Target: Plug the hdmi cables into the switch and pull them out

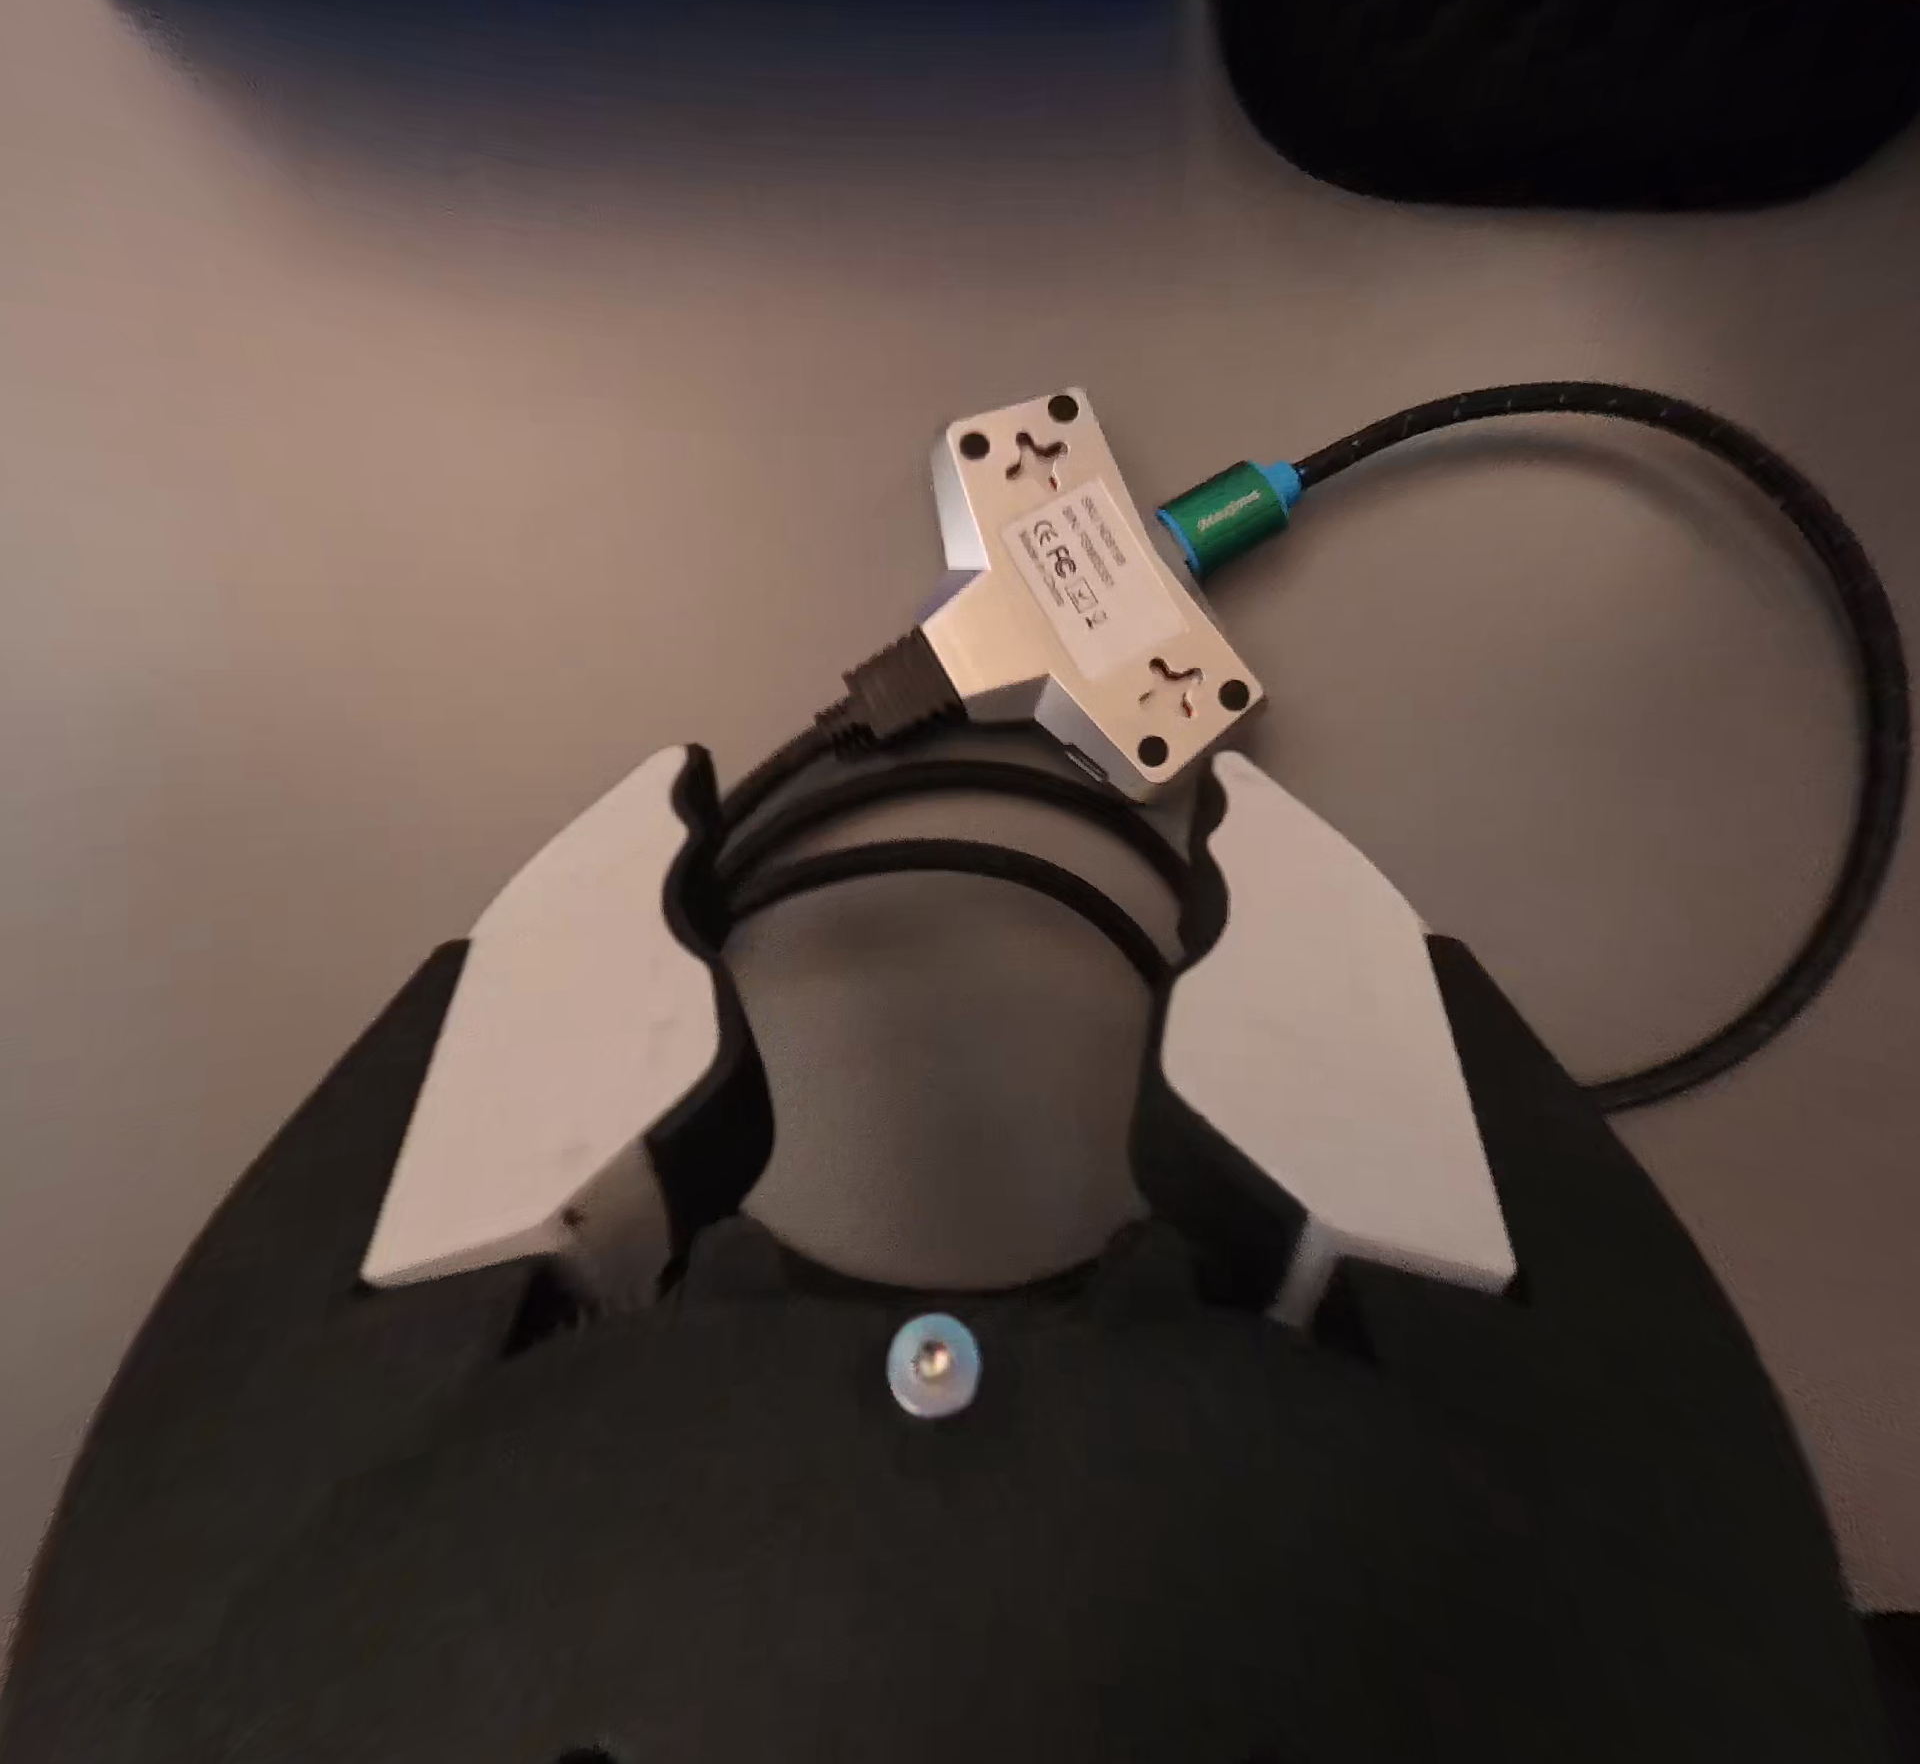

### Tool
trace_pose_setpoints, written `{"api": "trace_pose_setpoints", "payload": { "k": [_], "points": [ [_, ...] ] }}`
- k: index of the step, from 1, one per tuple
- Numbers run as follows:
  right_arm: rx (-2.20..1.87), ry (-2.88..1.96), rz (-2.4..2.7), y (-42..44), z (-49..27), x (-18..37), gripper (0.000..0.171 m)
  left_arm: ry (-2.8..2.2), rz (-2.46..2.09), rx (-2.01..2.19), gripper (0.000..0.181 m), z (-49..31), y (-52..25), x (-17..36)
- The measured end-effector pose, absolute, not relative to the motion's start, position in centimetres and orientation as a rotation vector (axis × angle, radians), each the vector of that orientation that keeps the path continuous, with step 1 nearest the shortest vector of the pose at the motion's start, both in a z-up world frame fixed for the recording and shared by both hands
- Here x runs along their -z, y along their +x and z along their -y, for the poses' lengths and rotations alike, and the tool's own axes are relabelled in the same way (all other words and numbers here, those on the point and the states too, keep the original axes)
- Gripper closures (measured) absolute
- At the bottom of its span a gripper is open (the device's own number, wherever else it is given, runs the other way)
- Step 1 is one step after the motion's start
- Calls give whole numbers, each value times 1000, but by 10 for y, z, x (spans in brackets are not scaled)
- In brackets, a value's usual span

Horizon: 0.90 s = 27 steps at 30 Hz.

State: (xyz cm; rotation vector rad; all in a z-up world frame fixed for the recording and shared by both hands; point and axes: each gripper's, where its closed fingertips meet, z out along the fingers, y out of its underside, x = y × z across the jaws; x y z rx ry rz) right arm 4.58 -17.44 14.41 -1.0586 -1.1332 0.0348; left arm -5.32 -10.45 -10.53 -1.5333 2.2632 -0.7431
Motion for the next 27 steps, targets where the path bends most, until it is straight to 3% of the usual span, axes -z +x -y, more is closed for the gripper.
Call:
{"api": "trace_pose_setpoints", "payload": {
  "k": [2,4,5,9,17,19,24,27],
  "points": [
    [-46,-1040,1121,49,179,-148,162,-1367,-2319,537,91,96,-44,108],
    [-45,-1033,1112,52,181,-150,163,-1233,-2416,321,127,88,-41,119],
    [-41,-1033,1108,53,182,-150,163,-1197,-2477,288,130,90,-38,125],
    [-34,-1035,1097,59,185,-151,163,-1119,-2700,229,120,98,-33,150],
    [-49,-1049,1087,66,182,-149,164,-1129,-2722,570,123,114,-14,159],
    [-54,-1058,1084,67,178,-147,163,-1099,-2684,651,126,126,-10,159],
    [-75,-1088,1083,68,169,-140,163,-1136,-2678,710,155,137,-10,159],
    [-82,-1092,1086,67,167,-138,163,-1208,-2725,608,156,135,-22,158]
  ]
}}
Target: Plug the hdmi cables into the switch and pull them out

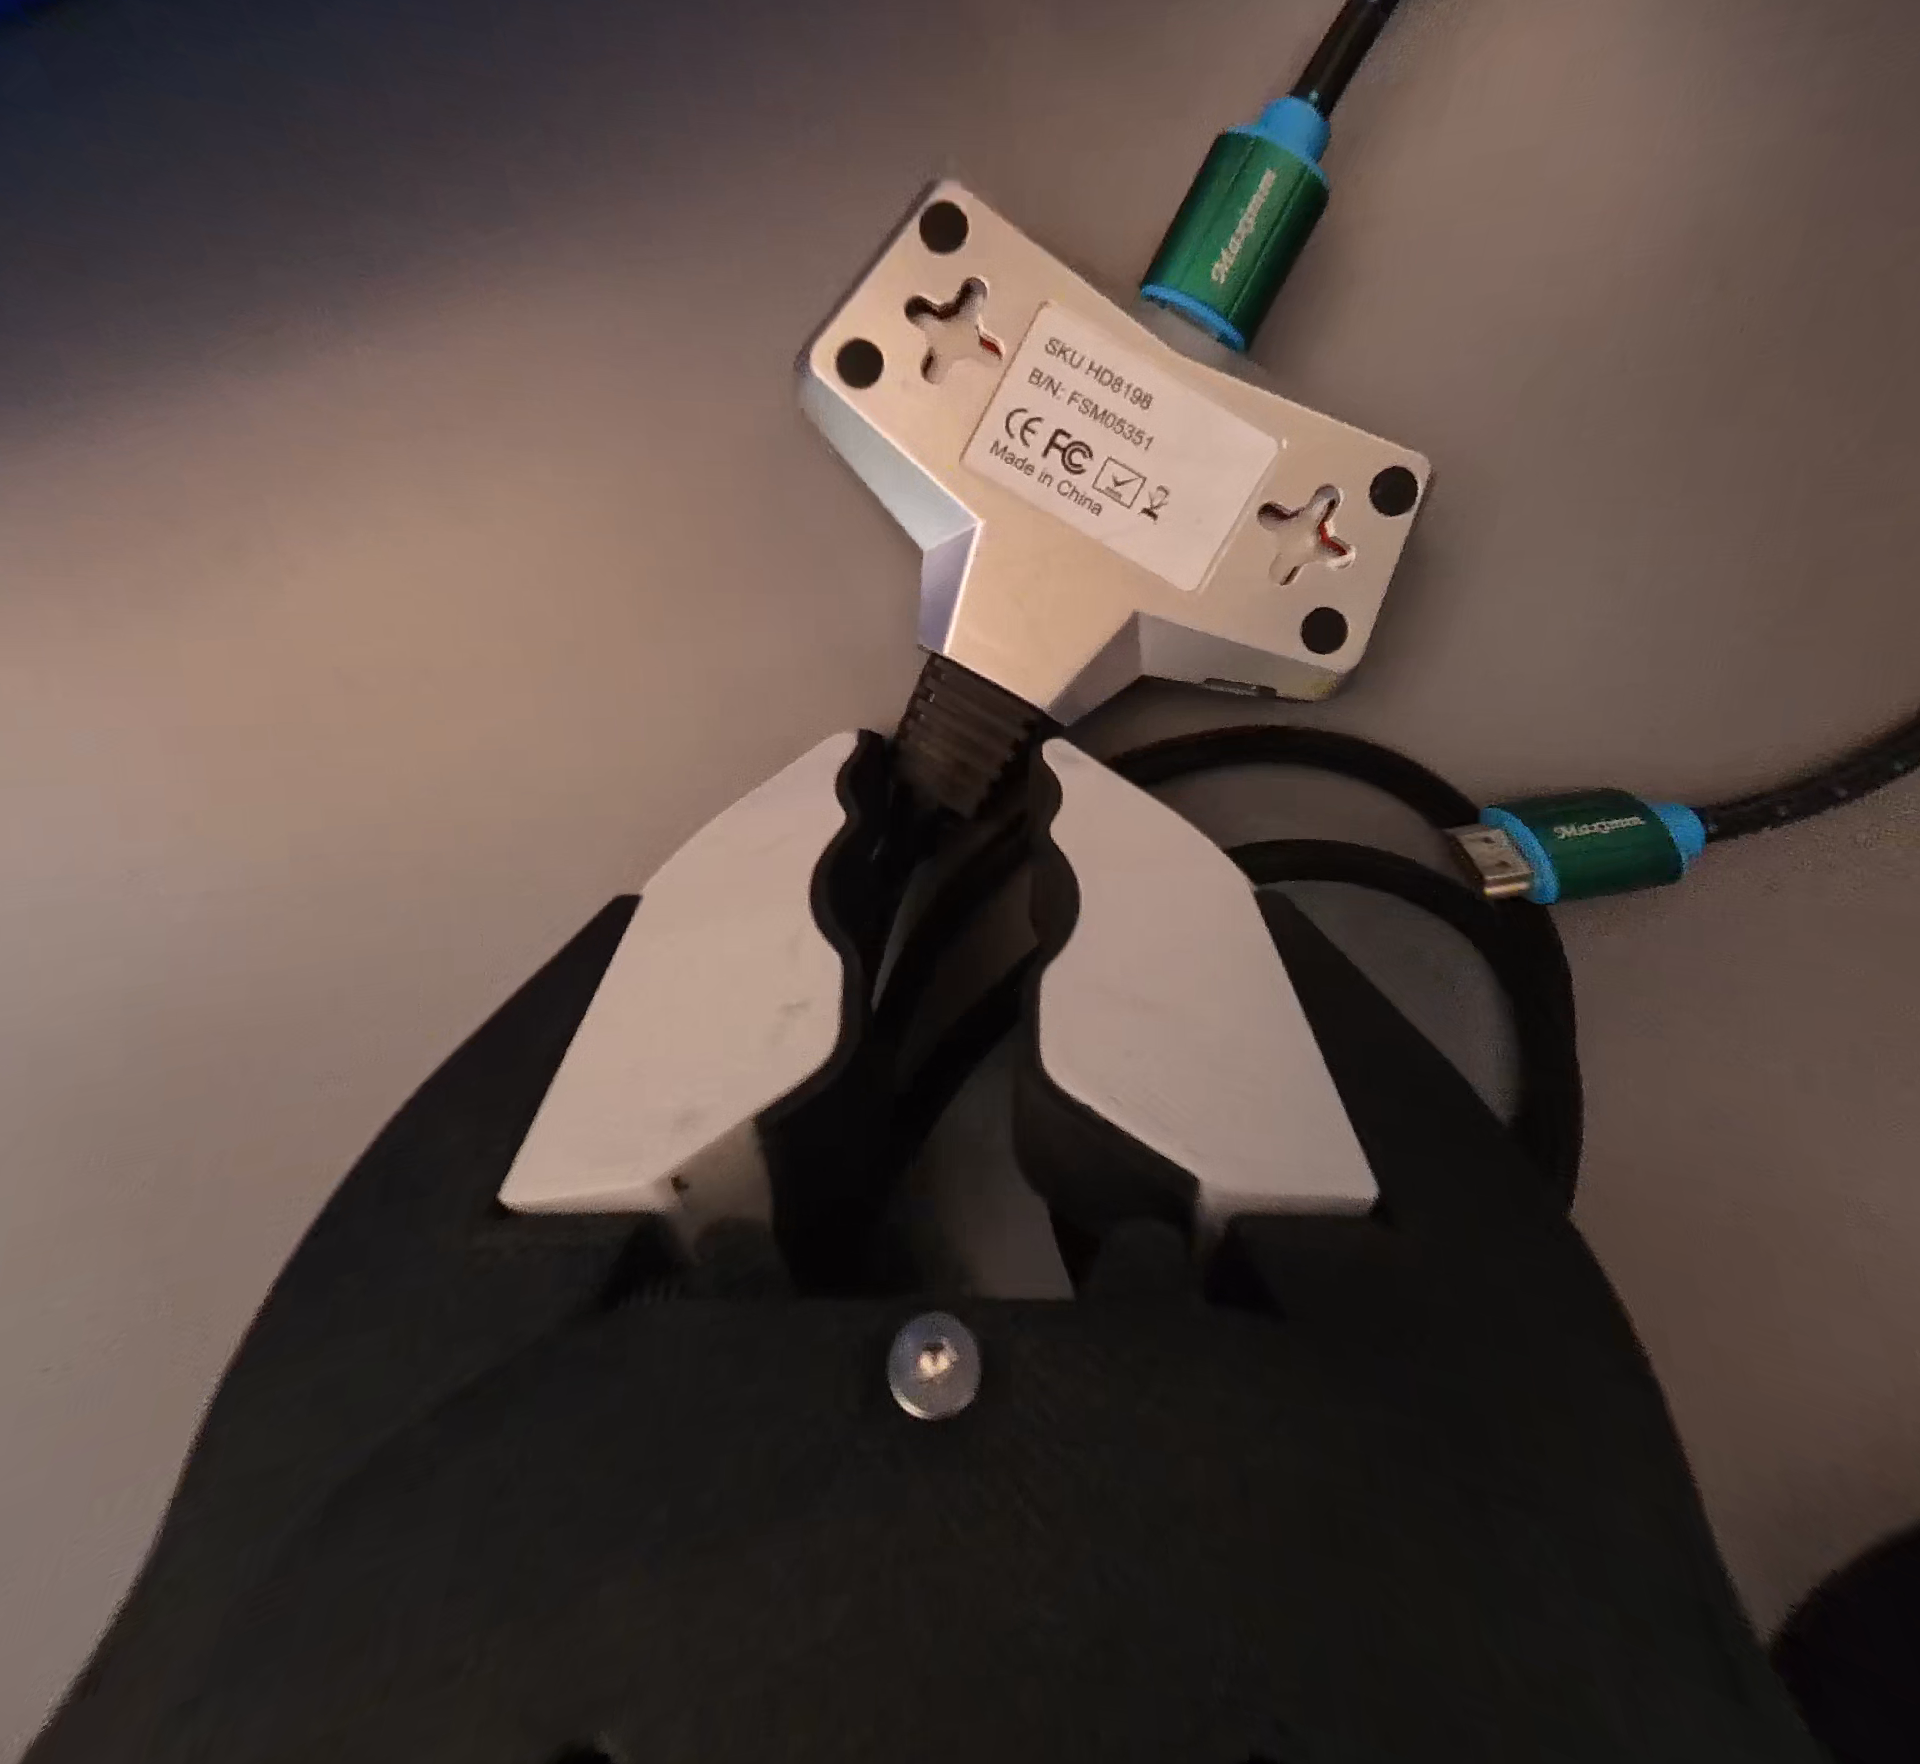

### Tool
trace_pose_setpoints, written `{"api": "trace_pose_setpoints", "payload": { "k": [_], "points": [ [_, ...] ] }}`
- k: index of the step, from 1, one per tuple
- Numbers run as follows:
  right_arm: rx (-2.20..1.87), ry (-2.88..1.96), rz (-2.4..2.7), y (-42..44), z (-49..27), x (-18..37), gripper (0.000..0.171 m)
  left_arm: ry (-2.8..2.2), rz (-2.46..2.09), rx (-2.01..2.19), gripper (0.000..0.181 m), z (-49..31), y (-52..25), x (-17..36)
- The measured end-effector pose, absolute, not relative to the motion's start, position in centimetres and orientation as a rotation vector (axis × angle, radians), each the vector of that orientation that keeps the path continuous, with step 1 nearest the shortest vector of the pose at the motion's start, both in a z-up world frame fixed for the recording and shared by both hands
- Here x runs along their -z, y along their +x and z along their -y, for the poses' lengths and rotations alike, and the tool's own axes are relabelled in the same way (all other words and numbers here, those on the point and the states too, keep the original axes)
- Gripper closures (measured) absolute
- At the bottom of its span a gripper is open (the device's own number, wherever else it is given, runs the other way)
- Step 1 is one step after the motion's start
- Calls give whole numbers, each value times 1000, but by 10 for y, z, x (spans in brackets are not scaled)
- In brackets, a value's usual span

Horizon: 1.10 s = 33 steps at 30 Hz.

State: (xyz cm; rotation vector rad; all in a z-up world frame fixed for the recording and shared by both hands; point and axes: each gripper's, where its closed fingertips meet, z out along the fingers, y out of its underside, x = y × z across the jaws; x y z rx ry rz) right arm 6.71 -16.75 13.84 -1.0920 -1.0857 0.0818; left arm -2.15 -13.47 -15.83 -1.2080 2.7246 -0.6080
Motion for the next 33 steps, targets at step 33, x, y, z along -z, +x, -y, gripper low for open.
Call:
{"api": "trace_pose_setpoints", "payload": {
  "k": [33],
  "points": [
    [-102,-1116,1084,69,159,-132,163,-1029,-2806,587,158,165,-50,159]
  ]
}}
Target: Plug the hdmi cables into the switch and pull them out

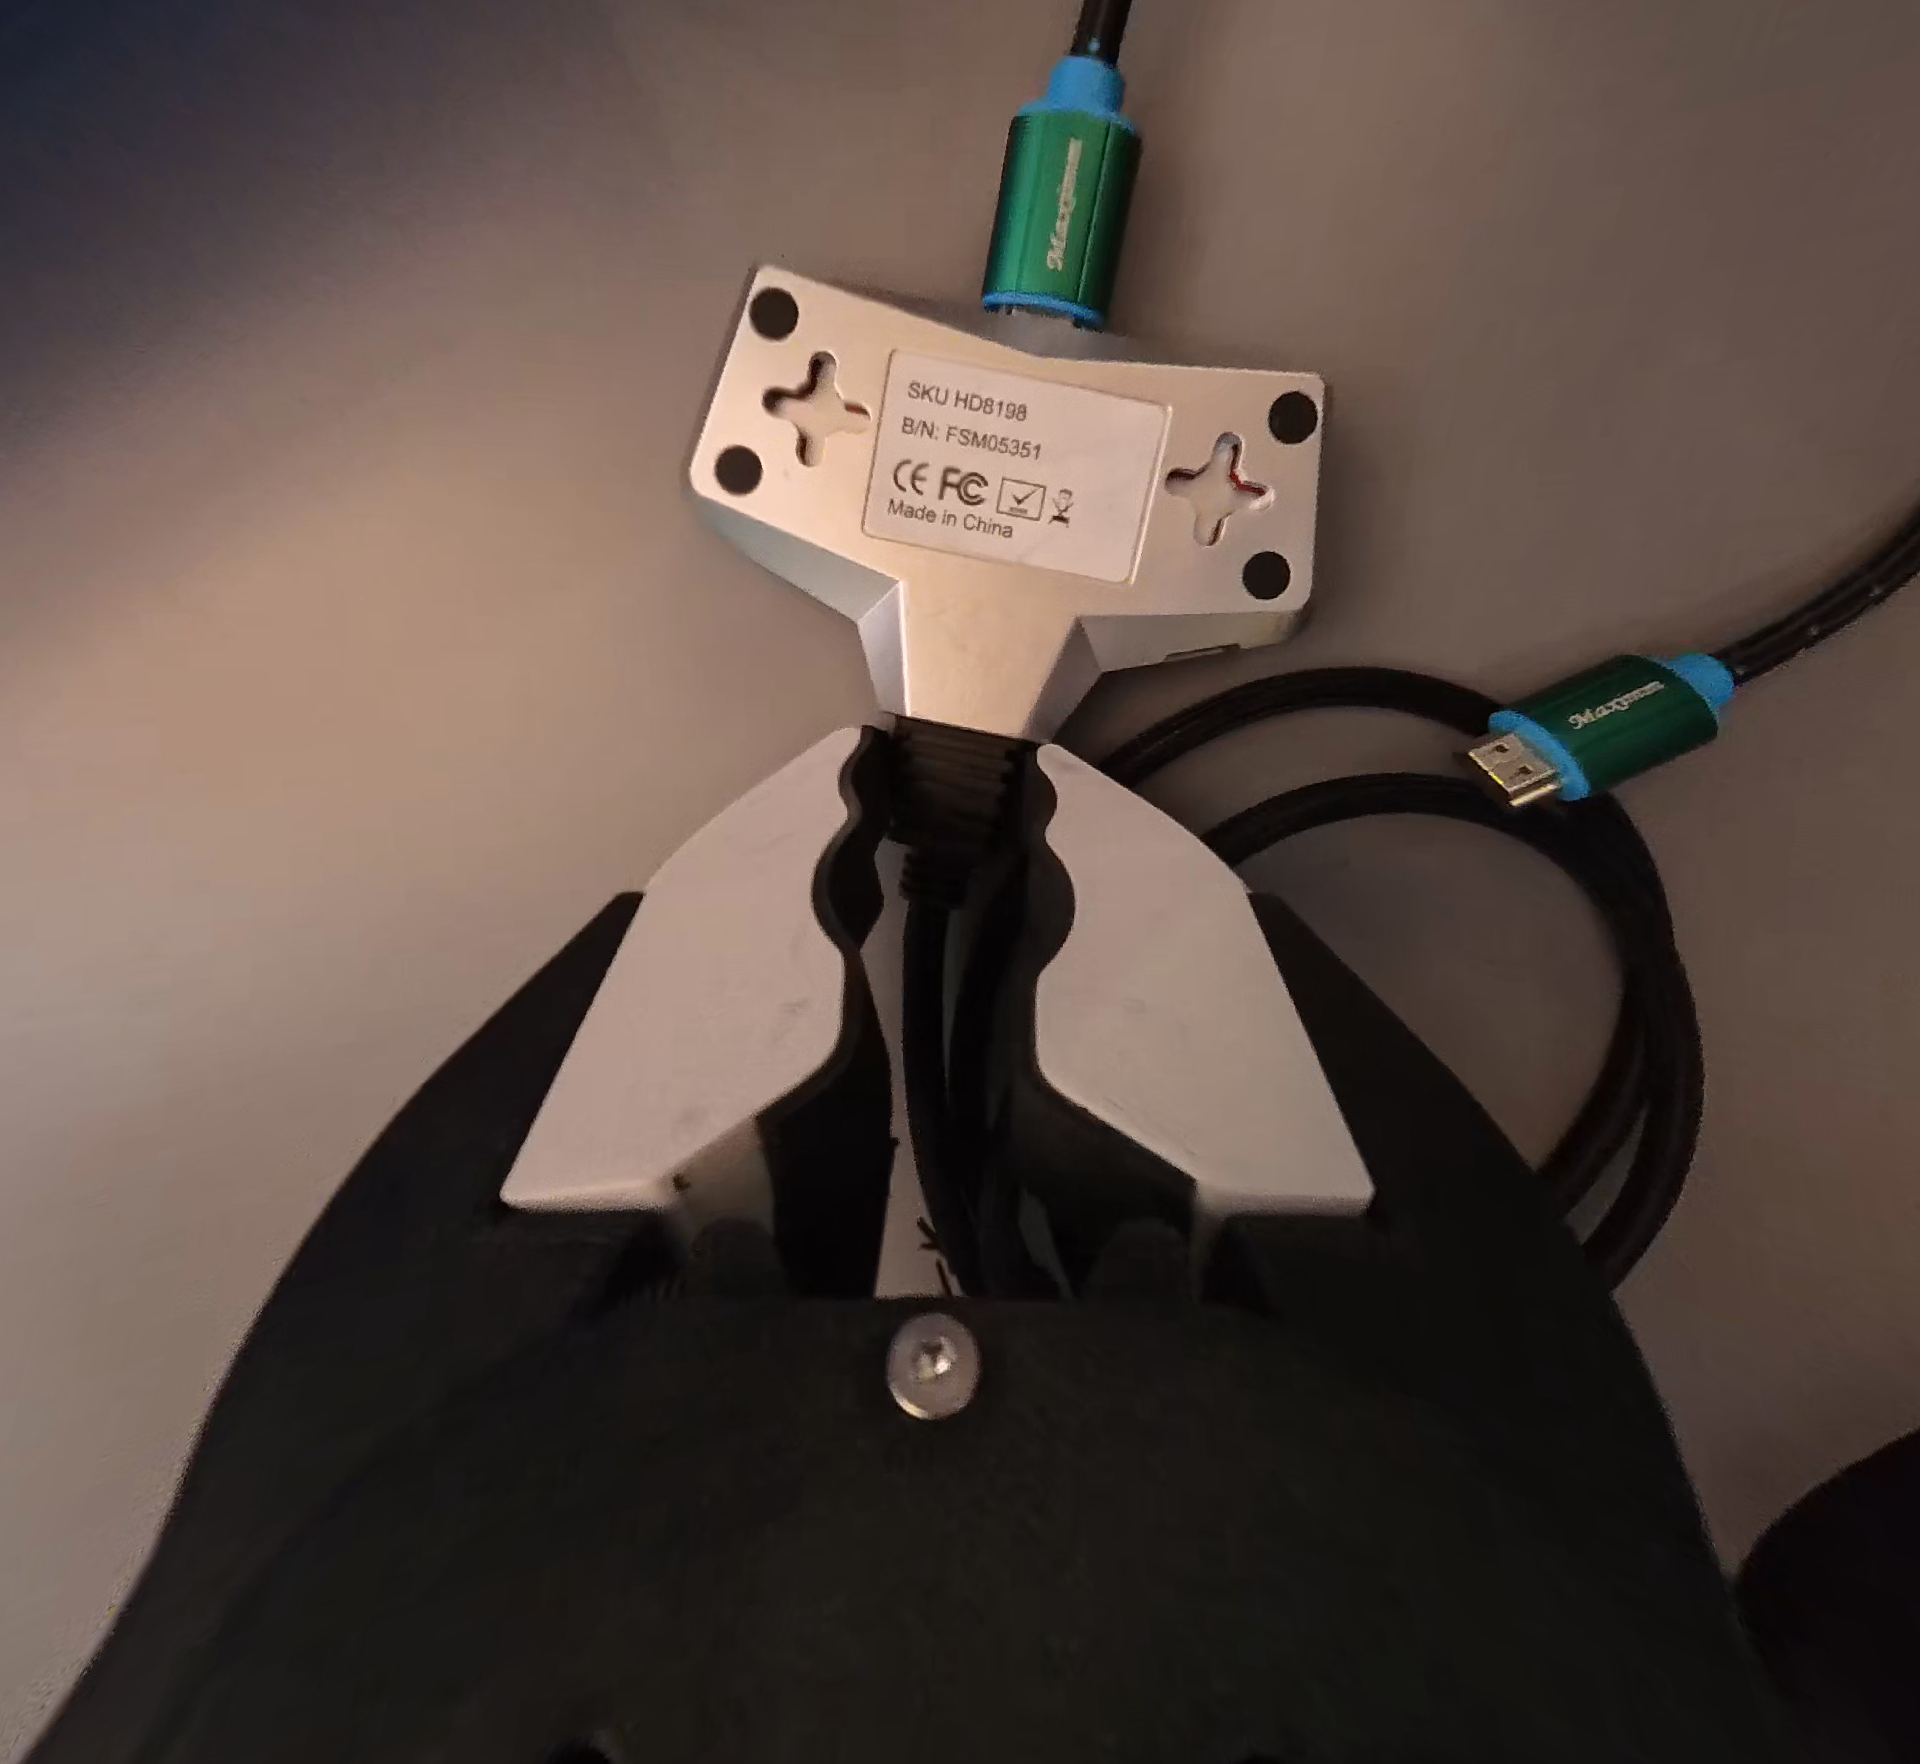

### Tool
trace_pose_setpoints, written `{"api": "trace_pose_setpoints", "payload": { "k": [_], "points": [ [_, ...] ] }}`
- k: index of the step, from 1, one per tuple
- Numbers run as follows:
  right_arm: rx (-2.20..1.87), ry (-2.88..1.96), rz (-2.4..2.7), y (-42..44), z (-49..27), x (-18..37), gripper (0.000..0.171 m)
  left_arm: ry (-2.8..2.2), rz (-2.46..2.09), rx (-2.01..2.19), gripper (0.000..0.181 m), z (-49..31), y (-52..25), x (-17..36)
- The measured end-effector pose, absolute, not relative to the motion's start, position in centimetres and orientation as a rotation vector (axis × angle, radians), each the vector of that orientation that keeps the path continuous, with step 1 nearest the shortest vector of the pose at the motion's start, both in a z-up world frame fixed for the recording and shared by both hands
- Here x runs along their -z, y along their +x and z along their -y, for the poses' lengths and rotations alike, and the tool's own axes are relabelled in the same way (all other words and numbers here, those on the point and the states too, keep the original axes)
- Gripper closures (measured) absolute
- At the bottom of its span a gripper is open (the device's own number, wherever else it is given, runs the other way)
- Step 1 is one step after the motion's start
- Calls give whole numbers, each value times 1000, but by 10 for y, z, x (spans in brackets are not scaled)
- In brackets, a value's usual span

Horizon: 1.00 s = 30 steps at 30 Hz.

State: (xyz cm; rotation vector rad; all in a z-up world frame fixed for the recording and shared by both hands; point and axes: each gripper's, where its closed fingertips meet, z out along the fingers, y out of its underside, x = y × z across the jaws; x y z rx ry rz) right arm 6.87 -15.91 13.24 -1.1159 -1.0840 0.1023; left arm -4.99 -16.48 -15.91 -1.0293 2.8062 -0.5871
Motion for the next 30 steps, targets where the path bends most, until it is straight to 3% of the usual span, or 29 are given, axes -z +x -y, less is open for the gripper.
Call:
{"api": "trace_pose_setpoints", "payload": {
  "k": [4,10,20,30],
  "points": [
    [-105,-1104,1071,72,161,-135,163,-1096,-2673,668,159,164,-57,138],
    [-134,-1048,1044,67,167,-146,163,-1084,-2187,857,159,150,-60,63],
    [-282,-824,893,54,217,-207,163,-984,-1793,957,158,81,-85,-32],
    [-273,-822,1119,-19,229,-194,163,-936,-1637,1029,159,74,-122,-62]
  ]
}}
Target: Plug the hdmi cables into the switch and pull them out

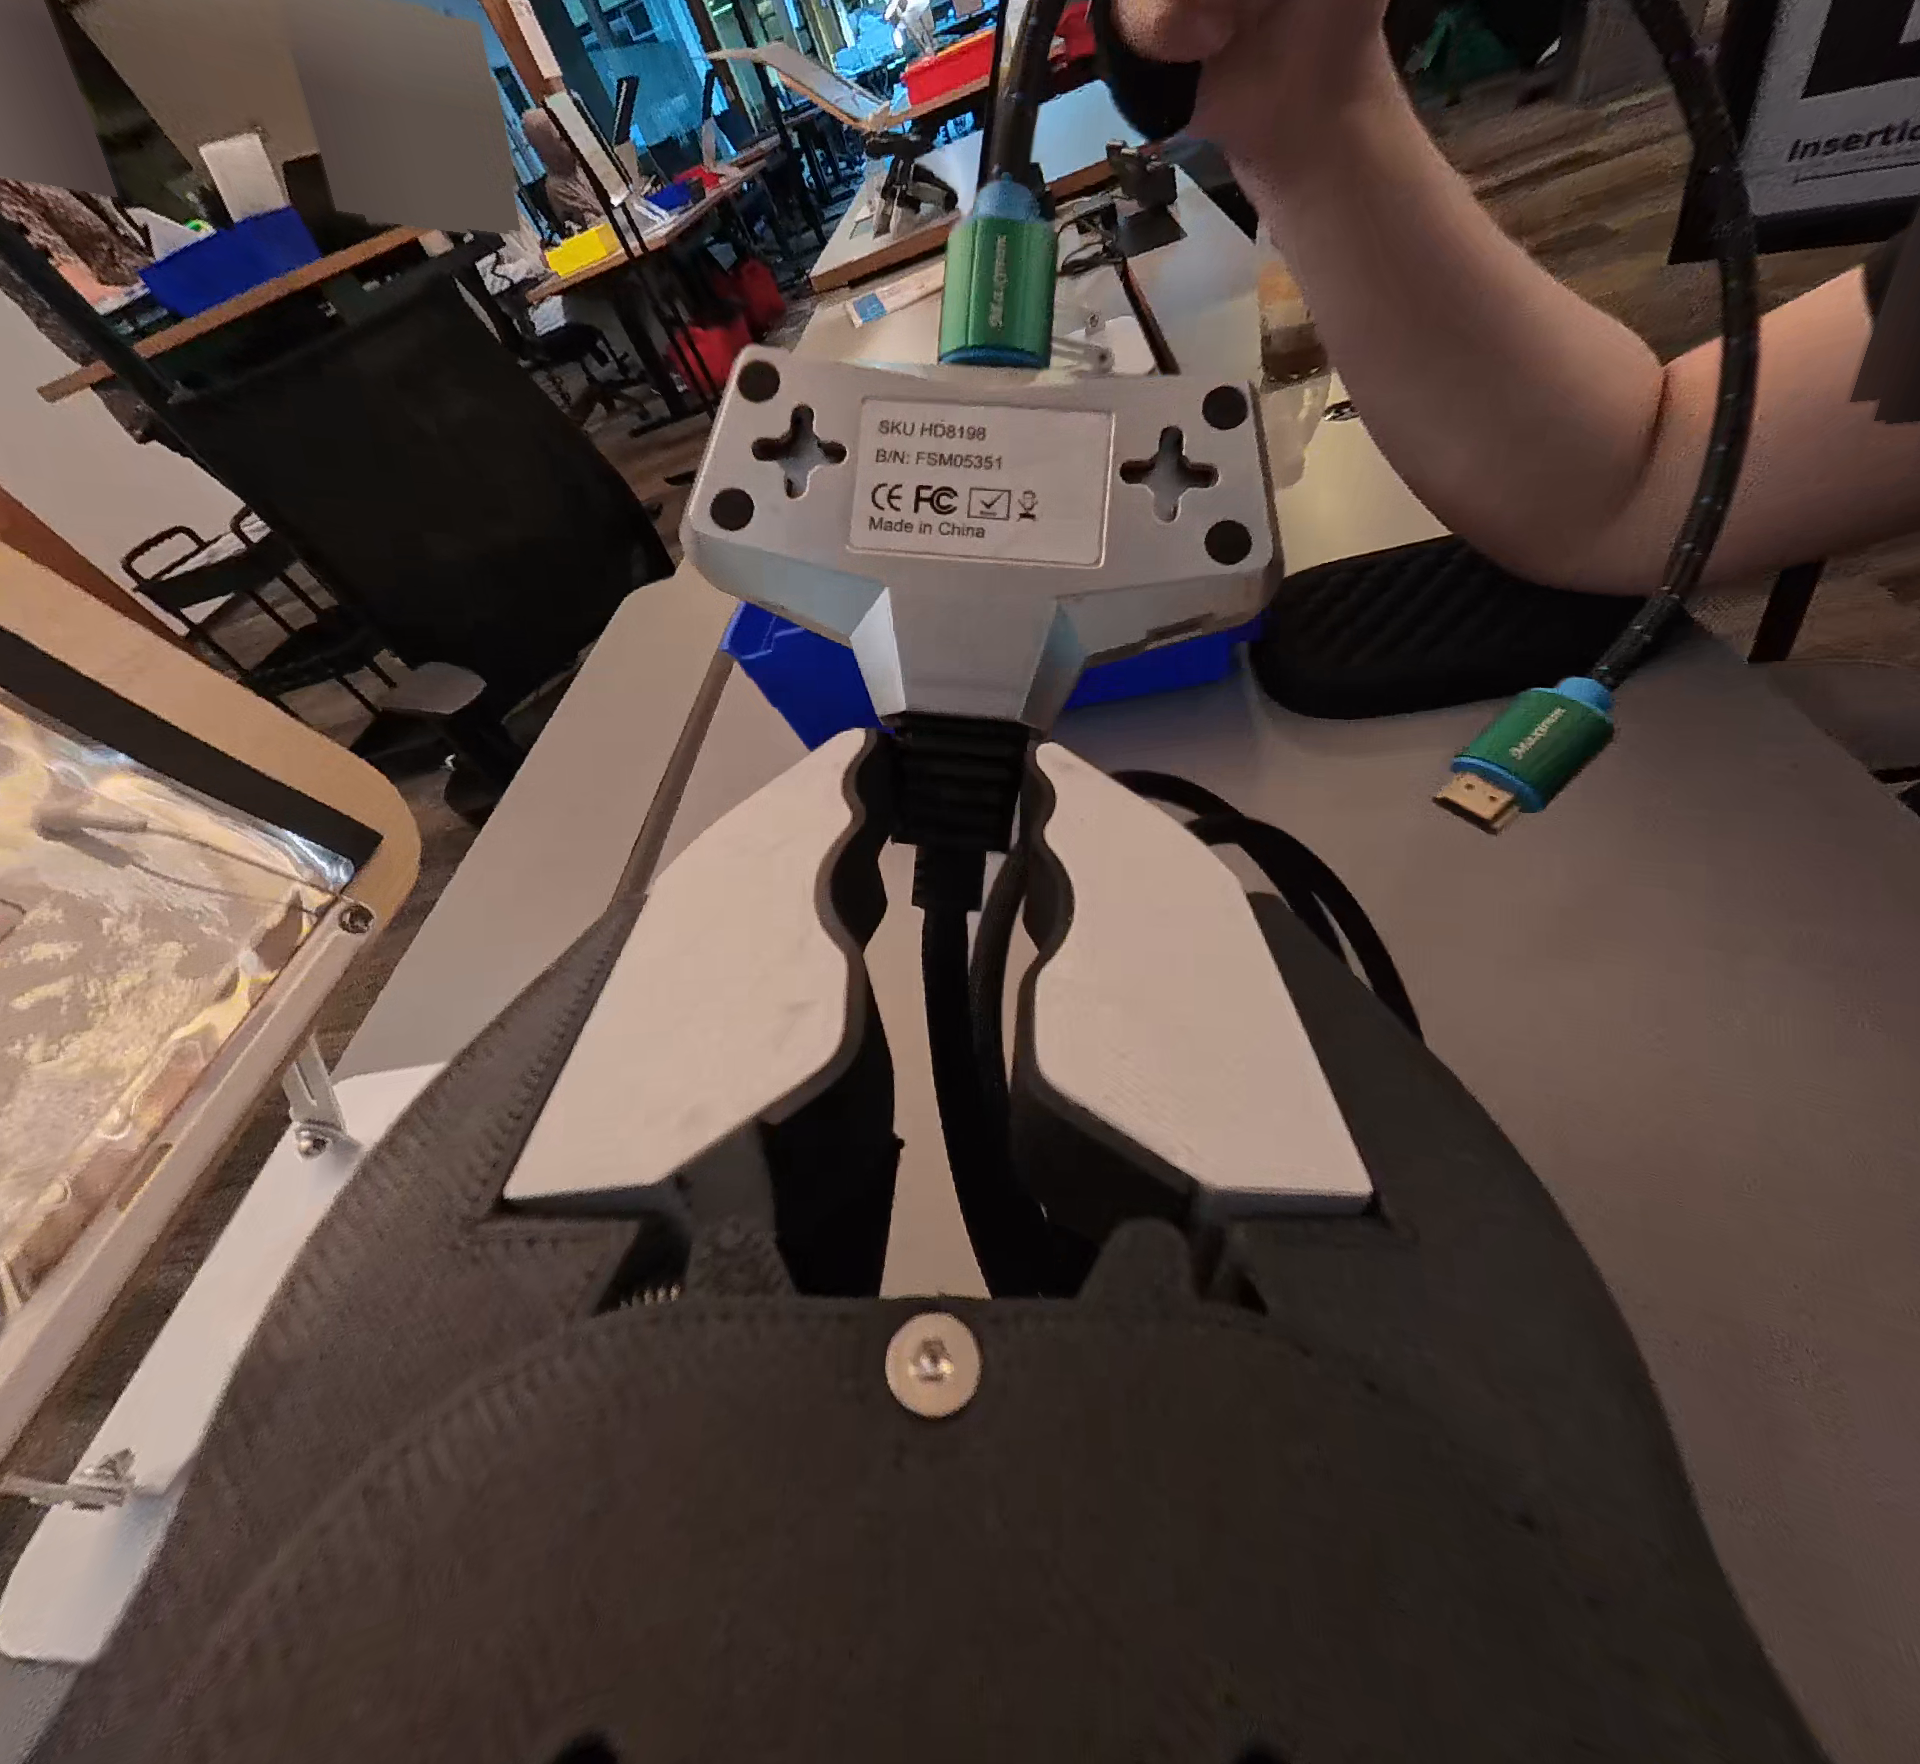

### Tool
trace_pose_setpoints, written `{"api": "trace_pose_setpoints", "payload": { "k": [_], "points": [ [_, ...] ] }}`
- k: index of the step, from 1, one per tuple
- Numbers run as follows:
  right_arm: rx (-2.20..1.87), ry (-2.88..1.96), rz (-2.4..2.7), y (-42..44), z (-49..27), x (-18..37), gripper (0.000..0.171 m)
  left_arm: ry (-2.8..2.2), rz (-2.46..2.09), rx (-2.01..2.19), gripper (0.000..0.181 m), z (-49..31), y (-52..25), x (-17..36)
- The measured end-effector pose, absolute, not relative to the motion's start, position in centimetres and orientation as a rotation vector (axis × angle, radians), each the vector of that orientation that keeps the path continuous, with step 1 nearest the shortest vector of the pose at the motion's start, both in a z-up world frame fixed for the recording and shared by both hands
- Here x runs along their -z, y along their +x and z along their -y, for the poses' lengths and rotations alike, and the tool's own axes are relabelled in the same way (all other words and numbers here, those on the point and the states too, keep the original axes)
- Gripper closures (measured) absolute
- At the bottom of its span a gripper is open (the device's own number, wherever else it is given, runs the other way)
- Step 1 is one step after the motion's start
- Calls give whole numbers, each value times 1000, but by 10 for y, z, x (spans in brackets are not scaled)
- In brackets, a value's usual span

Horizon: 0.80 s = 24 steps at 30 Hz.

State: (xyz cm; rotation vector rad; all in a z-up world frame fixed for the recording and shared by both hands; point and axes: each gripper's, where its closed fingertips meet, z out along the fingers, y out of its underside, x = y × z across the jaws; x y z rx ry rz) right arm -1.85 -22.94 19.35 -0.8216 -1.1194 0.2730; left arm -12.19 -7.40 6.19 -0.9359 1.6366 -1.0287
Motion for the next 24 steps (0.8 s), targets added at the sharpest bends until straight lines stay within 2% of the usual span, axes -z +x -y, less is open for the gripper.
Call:
{"api": "trace_pose_setpoints", "payload": {
  "k": [4,10,19,24],
  "points": [
    [-335,-732,972,15,246,-217,163,-878,-1650,990,159,86,-126,-73],
    [-313,-795,921,57,232,-206,163,-856,-1608,950,159,84,-143,-87],
    [-463,-914,1233,30,200,-134,163,-839,-1551,945,159,75,-166,-98],
    [-792,-784,1387,7,230,-124,163,-858,-1543,934,159,68,-170,-96]
  ]
}}
